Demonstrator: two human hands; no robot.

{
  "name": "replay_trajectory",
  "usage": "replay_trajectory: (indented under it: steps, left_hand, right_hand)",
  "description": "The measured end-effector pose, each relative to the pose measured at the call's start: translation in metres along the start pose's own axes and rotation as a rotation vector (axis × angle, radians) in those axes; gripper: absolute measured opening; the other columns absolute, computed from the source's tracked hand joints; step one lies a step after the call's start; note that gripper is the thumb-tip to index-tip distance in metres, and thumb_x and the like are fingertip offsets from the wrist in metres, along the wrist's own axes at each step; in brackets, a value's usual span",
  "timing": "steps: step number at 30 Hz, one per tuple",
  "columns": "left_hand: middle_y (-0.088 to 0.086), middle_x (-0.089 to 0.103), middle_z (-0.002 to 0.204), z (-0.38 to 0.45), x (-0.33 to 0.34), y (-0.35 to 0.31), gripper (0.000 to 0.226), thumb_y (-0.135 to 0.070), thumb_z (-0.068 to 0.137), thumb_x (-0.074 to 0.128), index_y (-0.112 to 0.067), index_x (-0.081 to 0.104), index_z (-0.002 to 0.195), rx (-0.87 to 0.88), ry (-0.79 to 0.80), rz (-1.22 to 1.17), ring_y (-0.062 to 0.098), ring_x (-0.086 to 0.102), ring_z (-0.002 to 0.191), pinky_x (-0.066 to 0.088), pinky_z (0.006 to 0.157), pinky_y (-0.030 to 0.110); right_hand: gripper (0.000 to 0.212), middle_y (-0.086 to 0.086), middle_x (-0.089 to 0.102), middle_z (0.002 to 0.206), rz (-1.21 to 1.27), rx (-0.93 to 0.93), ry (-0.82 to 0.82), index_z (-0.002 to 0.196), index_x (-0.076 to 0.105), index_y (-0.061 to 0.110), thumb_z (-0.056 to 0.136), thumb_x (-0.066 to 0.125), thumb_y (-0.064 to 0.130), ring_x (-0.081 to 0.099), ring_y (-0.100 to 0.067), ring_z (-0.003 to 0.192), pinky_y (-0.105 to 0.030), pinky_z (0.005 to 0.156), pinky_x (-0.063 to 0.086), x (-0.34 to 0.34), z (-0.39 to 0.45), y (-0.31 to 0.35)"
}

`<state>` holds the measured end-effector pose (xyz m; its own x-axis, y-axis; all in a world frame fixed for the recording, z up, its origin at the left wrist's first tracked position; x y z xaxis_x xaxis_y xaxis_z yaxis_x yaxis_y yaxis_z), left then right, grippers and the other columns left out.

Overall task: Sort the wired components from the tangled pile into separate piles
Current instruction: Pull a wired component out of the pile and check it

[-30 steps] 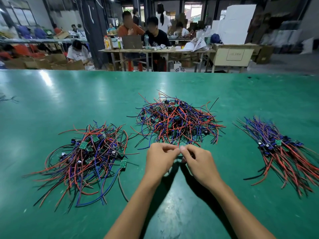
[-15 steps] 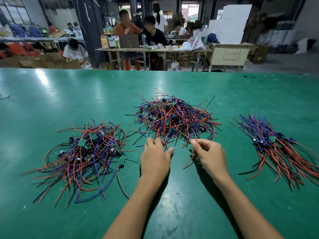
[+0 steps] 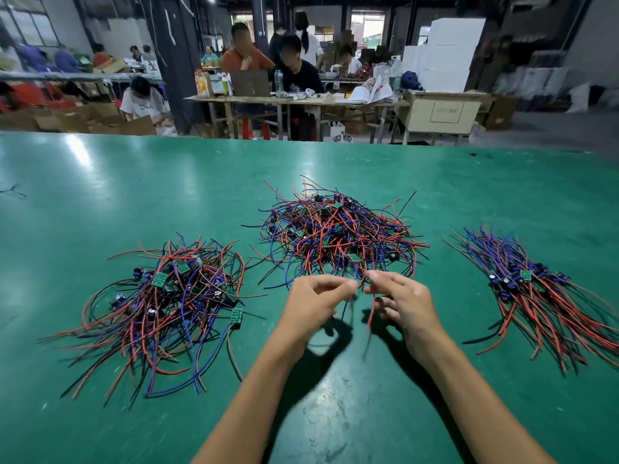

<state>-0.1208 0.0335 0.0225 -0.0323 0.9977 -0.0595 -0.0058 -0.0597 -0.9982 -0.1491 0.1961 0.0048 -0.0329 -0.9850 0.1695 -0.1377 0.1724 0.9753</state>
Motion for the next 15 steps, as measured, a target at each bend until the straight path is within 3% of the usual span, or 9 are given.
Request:
replay_trajectory:
  steps: [3,6,8,9,11,12,13,15]
  left_hand:
    - [-0.01,0.072,0.069,-0.003,0.007,-0.003,0.003,-0.017,0.089,0.076,-0.018,0.079,0.088,0.028,0.175,0.012,-0.001,0.058,0.061,0.044,0.059,0.009]
    - [-0.007,0.07,0.067,-0.006,0.012,0.001,0.01,-0.026,0.09,0.076,-0.017,0.079,0.086,-0.008,0.298,0.069,0.007,0.054,0.056,0.043,0.053,0.017]
    - [-0.002,0.072,0.07,-0.004,0.011,0.003,0.026,-0.04,0.092,0.072,-0.016,0.075,0.081,-0.007,0.185,0.139,0.012,0.055,0.057,0.046,0.052,0.024]
    - [-0.003,0.071,0.07,-0.001,0.007,0.004,0.033,-0.046,0.093,0.068,-0.017,0.071,0.078,0.026,0.05,0.221,0.014,0.056,0.058,0.048,0.054,0.027]
    - [-0.008,0.064,0.068,0.001,-0.005,0.002,0.037,-0.051,0.093,0.063,-0.021,0.062,0.073,0.185,-0.245,0.444,0.009,0.056,0.059,0.047,0.06,0.028]
    - [-0.01,0.063,0.068,0.0,-0.007,0.0,0.035,-0.051,0.093,0.064,-0.022,0.062,0.072,0.27,-0.297,0.486,0.004,0.054,0.058,0.044,0.06,0.025]
    - [-0.011,0.064,0.069,0.0,-0.006,-0.001,0.032,-0.049,0.093,0.066,-0.024,0.066,0.074,0.321,-0.273,0.459,0.0,0.052,0.057,0.041,0.059,0.021]
    - [-0.013,0.07,0.075,0.001,0.002,-0.002,0.022,-0.044,0.092,0.069,-0.026,0.076,0.083,0.342,-0.11,0.314,-0.002,0.053,0.06,0.038,0.059,0.013]
  right_hand:
    - [0.02,0.001,0.078,0.102,0.136,0.049,0.13,0.099,0.072,0.018,0.086,0.072,0.032,0.066,-0.009,0.072,-0.02,0.057,0.053,0.001,-0.001,0.002]
    - [0.023,0.002,0.076,0.113,0.217,0.052,0.233,0.097,0.07,0.023,0.081,0.073,0.039,0.062,-0.015,0.083,-0.028,0.064,0.058,0.002,-0.004,0.006]
    - [0.029,0.0,0.077,0.108,0.156,0.027,0.217,0.096,0.072,0.021,0.077,0.077,0.043,0.063,-0.015,0.077,-0.031,0.065,0.056,0.002,-0.005,0.008]
    - [0.03,0.001,0.078,0.099,0.038,-0.027,0.142,0.091,0.075,0.02,0.074,0.08,0.045,0.064,-0.013,0.072,-0.03,0.064,0.053,0.0,-0.006,0.009]
    - [0.02,0.011,0.077,0.082,-0.421,-0.234,-0.089,0.081,0.077,0.026,0.077,0.083,0.044,0.063,-0.005,0.066,-0.027,0.063,0.049,-0.01,-0.005,0.012]
    - [0.015,0.016,0.075,0.078,-0.648,-0.355,-0.203,0.077,0.077,0.031,0.08,0.082,0.044,0.061,0.0,0.065,-0.026,0.064,0.049,-0.012,-0.006,0.014]
    - [0.013,0.019,0.073,0.076,-0.719,-0.436,-0.251,0.074,0.076,0.033,0.081,0.081,0.043,0.058,0.003,0.063,-0.023,0.064,0.047,-0.011,-0.008,0.016]
    - [0.011,0.014,0.074,0.073,-0.444,-0.434,-0.133,0.074,0.078,0.027,0.084,0.081,0.03,0.055,0.003,0.058,-0.018,0.059,0.044,-0.003,-0.01,0.018]
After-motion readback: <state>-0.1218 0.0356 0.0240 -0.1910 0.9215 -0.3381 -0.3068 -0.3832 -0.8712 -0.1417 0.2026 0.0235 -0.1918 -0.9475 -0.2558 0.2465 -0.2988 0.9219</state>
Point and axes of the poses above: each hand's wrist, its own z-axis towards the middle knuckle, its own x-axis out of the palm, y = z × x, the point moved 4 cm from there along z, towards the middle knuckle
